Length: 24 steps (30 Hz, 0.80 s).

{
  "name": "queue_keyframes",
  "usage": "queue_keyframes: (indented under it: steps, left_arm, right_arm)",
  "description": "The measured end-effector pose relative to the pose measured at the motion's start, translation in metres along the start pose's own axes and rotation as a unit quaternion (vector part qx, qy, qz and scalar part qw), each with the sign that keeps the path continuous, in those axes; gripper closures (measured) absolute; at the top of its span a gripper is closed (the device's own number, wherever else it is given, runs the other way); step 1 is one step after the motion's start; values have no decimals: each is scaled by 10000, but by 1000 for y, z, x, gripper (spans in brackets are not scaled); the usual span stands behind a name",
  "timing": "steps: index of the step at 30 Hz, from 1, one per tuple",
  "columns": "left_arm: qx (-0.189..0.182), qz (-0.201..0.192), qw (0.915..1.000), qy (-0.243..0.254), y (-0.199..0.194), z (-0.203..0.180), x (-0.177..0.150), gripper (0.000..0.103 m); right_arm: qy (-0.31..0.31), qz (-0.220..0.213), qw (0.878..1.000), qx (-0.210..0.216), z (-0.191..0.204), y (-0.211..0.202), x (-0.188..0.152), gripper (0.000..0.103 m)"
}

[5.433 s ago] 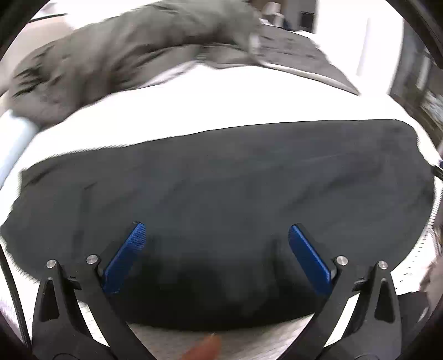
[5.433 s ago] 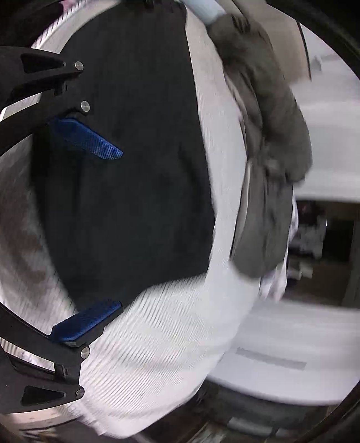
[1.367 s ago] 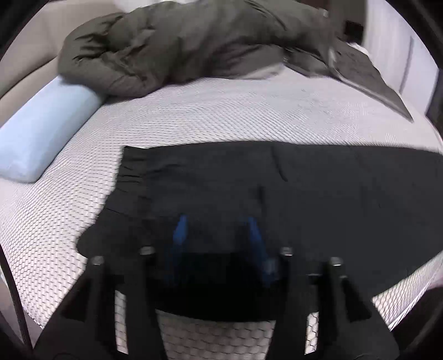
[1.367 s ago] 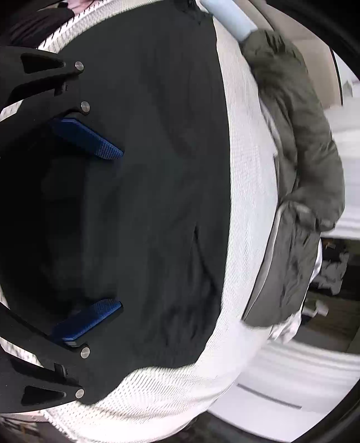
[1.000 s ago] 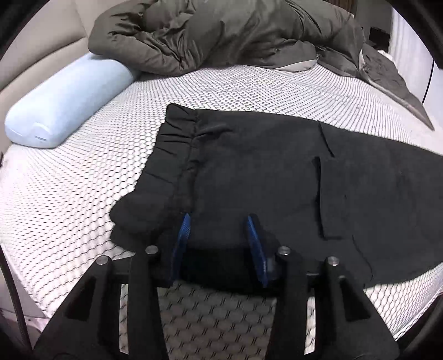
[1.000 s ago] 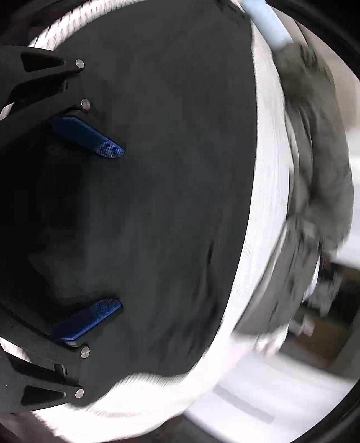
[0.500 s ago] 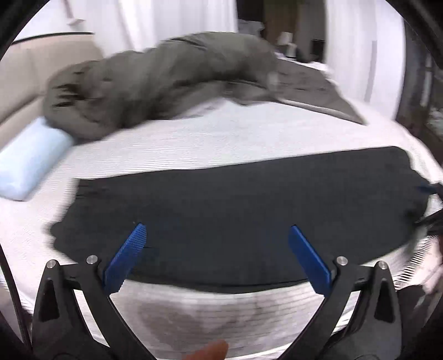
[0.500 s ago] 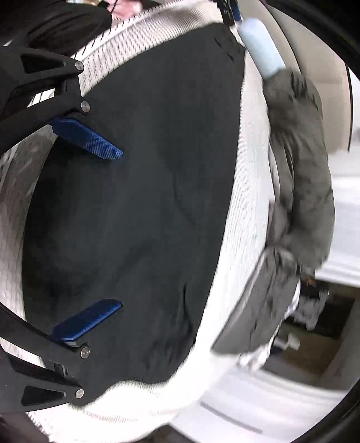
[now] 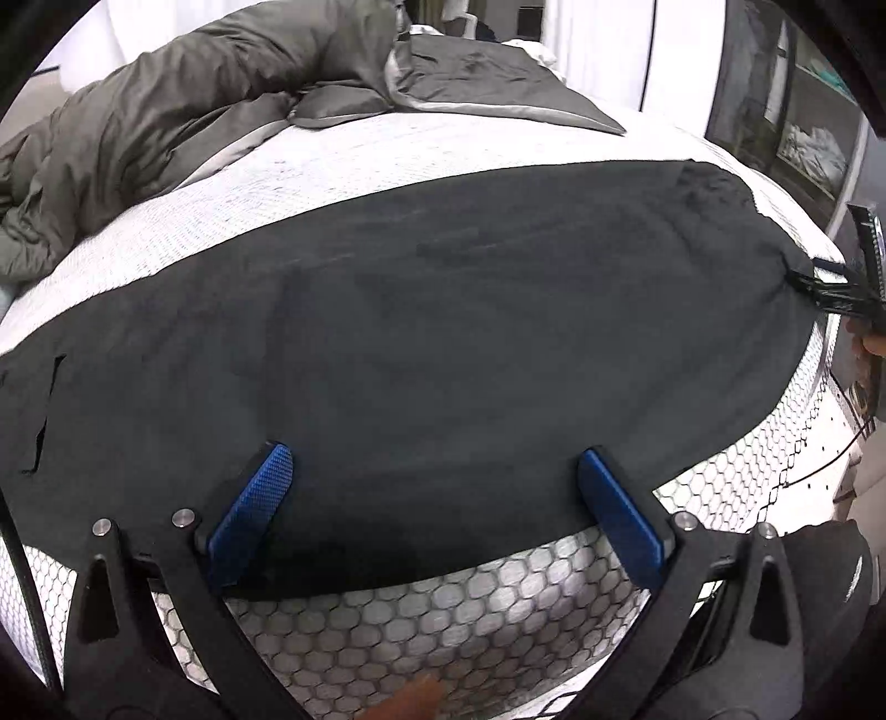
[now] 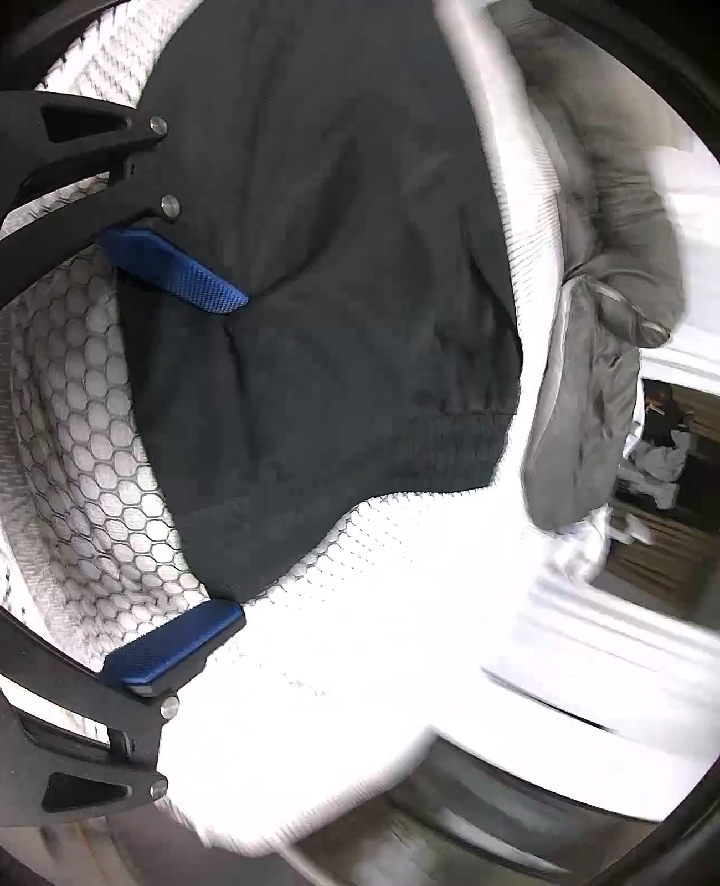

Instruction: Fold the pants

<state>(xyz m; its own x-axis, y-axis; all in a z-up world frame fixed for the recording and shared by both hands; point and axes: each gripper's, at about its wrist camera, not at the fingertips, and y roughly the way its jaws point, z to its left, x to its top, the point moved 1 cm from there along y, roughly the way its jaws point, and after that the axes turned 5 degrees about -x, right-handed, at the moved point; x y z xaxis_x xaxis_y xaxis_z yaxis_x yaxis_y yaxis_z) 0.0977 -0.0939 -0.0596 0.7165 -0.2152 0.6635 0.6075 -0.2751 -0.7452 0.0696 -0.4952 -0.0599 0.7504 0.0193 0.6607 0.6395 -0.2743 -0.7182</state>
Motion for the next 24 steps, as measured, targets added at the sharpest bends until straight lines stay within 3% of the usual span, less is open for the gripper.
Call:
queue_keyframes:
  steps: [1, 4, 6, 8, 12, 14, 16, 17, 19, 20, 22, 24]
  left_arm:
    - [53, 34, 10000, -27, -1, 2, 1, 0]
    - [45, 30, 9999, -142, -10, 5, 11, 1]
    - [-101, -87, 9999, -108, -18, -3, 26, 1]
    - [21, -62, 9999, 77, -10, -12, 45, 0]
    - [203, 404, 9989, 76, 31, -11, 67, 0]
    - [311, 570, 9978, -117, 45, 7, 66, 0]
    - [269, 457, 9980, -336, 39, 28, 60, 0]
    - [309, 431, 9977, -420, 36, 38, 57, 0]
    - [455, 510, 9959, -587, 31, 54, 56, 0]
    - [462, 547, 9956, -610, 29, 57, 57, 1]
    - [460, 470, 9962, -568, 20, 55, 68, 1]
    - [255, 222, 9985, -425, 15, 43, 86, 1]
  right_arm:
    - [27, -28, 10000, 37, -1, -2, 1, 0]
    - [-560, -348, 9967, -482, 24, -21, 7, 0]
    - [-520, -510, 9973, -34, 39, -33, 19, 0]
    - [-525, -556, 9964, 357, 58, -35, 34, 0]
    - [-716, -274, 9912, 1078, 96, -7, 58, 1]
    - [-1094, -103, 9916, 675, 98, 20, 61, 4]
    - [-1082, -257, 9927, -471, 82, 29, 59, 2]
    - [-782, -213, 9941, -716, 62, 32, 58, 2]
    - [56, 60, 9997, -245, 26, 33, 57, 2]
    - [131, 76, 9996, -239, 23, 31, 58, 2]
    - [-95, -191, 9984, -519, 38, 11, 62, 2]
    - [-396, -394, 9980, -291, 68, -7, 70, 2]
